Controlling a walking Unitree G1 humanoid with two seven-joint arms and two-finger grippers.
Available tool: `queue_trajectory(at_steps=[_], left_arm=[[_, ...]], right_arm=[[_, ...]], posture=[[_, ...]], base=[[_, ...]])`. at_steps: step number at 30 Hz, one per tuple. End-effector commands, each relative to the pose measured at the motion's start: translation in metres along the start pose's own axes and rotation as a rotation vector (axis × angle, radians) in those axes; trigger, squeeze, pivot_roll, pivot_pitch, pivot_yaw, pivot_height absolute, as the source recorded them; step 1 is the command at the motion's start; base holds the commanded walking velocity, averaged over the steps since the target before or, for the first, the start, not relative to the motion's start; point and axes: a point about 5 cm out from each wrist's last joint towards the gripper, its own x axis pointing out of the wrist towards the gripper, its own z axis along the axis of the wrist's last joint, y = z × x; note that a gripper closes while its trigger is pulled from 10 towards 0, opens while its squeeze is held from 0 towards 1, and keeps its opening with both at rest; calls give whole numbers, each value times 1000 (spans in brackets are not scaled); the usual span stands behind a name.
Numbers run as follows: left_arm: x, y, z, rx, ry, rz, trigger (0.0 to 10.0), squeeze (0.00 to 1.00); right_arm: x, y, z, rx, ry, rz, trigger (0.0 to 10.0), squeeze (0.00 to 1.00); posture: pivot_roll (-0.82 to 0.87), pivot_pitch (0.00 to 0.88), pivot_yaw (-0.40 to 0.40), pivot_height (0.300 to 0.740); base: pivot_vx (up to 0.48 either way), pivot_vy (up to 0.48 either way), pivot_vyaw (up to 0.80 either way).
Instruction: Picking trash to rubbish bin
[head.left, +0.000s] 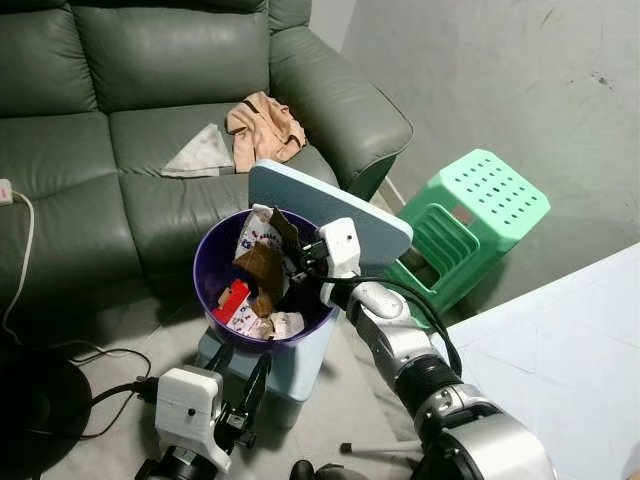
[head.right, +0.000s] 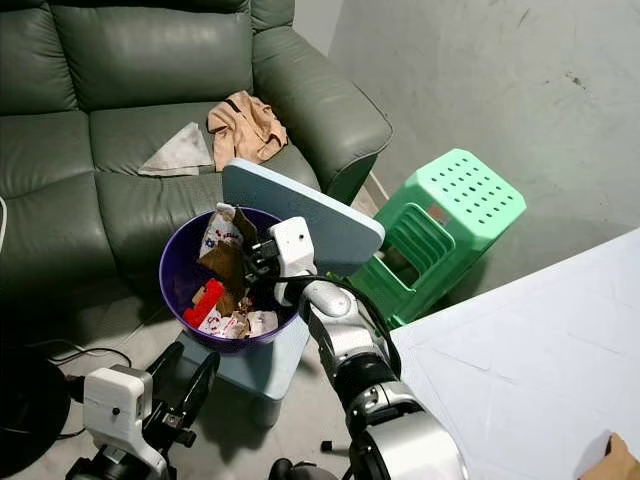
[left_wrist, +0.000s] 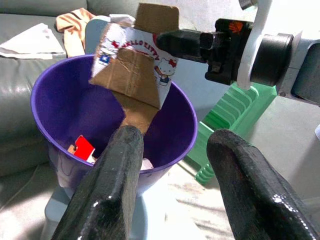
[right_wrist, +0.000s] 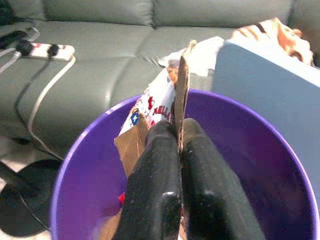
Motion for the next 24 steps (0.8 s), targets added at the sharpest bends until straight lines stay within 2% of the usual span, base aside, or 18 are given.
queue_trajectory(at_steps=[1, 24], left_arm=[[0, -6, 1, -20, 4, -13, 10000, 0], [3, -5, 2, -26, -4, -7, 10000, 0]], right_arm=[[0, -3, -2, 34, 7, -32, 10000, 1000], [0, -9, 1, 34, 13, -42, 10000, 1000]], posture=[[174, 246, -260, 740], [171, 246, -261, 740]], base=[[0, 0, 0], [0, 0, 0]])
